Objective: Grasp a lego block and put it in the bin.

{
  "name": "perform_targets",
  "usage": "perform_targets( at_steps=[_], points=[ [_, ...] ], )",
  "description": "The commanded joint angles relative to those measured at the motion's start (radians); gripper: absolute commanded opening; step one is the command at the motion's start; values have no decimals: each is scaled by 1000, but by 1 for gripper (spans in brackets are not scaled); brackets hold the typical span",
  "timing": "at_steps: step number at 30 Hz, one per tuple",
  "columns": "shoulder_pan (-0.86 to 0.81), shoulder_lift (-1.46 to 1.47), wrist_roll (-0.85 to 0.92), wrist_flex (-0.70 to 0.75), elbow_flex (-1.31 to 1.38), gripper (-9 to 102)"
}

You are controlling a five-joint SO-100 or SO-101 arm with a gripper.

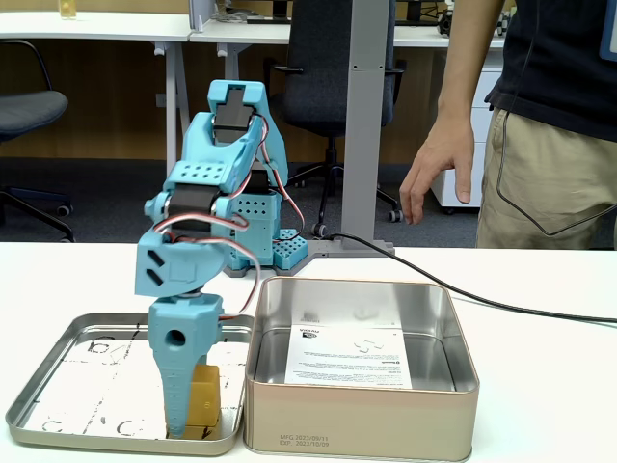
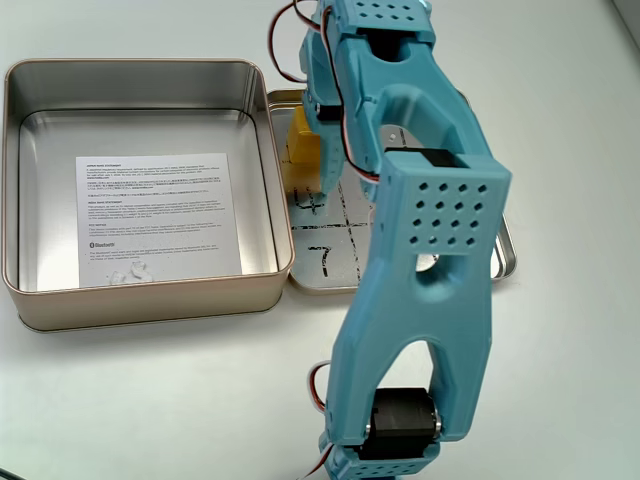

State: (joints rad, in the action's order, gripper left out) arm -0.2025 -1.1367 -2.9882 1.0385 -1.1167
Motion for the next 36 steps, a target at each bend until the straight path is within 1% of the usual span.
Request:
perform_targets(
  at_steps=[1,12,17,19,22,28,30,36],
  points=[
    [-14,-12,2,23,23,42],
    [-8,26,11,25,23,42],
    [5,34,15,48,23,38],
    [8,34,20,64,23,34],
    [14,32,20,95,23,25],
    [37,20,29,147,23,1],
    [48,11,32,155,18,0],
    [61,-48,20,156,2,0]
  ],
)
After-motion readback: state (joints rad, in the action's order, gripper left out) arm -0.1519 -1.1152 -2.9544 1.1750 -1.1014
